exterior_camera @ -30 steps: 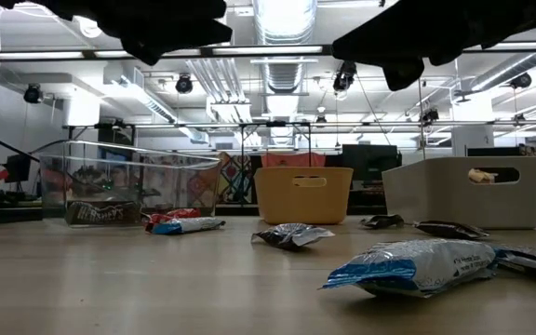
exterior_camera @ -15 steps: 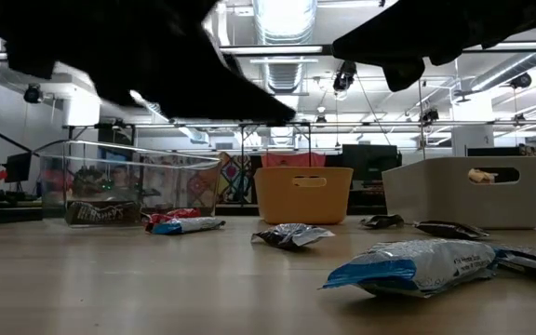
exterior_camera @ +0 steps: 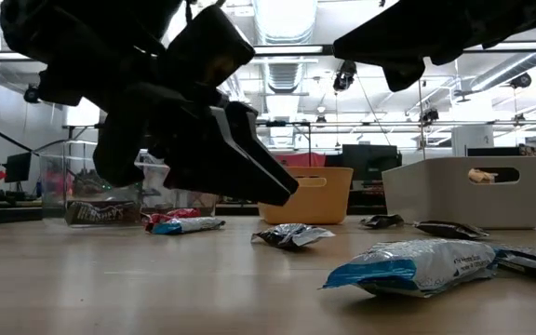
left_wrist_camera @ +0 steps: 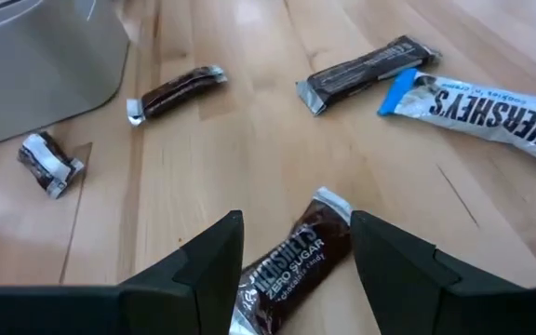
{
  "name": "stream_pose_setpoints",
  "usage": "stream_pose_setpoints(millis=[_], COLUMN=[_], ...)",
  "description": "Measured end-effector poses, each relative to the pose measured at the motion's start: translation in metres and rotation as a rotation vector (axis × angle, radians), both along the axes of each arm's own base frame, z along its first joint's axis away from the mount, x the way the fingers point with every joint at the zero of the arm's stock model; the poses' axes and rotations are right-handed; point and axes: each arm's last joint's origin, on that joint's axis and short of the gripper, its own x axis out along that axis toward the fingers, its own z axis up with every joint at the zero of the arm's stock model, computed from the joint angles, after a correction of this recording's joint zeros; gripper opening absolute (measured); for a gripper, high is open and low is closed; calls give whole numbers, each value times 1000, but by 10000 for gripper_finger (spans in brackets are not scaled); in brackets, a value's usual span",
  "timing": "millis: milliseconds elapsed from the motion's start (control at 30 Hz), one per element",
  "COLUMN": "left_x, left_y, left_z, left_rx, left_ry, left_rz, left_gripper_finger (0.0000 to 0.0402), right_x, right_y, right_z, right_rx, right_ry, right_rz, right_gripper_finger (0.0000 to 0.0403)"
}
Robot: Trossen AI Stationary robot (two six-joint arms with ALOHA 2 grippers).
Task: Organize candy in baskets
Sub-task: Put the brown chocolate into the transparent bin
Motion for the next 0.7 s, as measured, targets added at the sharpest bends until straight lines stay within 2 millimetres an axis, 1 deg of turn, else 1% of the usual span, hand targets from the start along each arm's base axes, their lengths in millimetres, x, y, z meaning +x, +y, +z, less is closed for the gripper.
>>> stream_pose_setpoints(millis=[167,233,367,500,600,700], left_x=[1,2,4,12,16,17], left_y=[3,5,10,8,6,6], left_z=[-1,-5,-20,-28,-31,-33], left_rx=[-3,-16,-5,-5,-2,-2], left_ry=[9,27,72,76,75,77], left_rz=[-3,-23,-10,-5,-7,-8], left_gripper_finger=[182,182,182,182,170,146], right_x=[0,0,0,0,0,0], right_y=[0,0,0,1,1,1], right_z=[0,0,0,0,0,0], right_rx=[0,0,3,5,5,5], right_ry=[0,0,3,6,6,6], right_rz=[0,0,15,27,28,28], right_gripper_finger=[9,9,9,9,9,9])
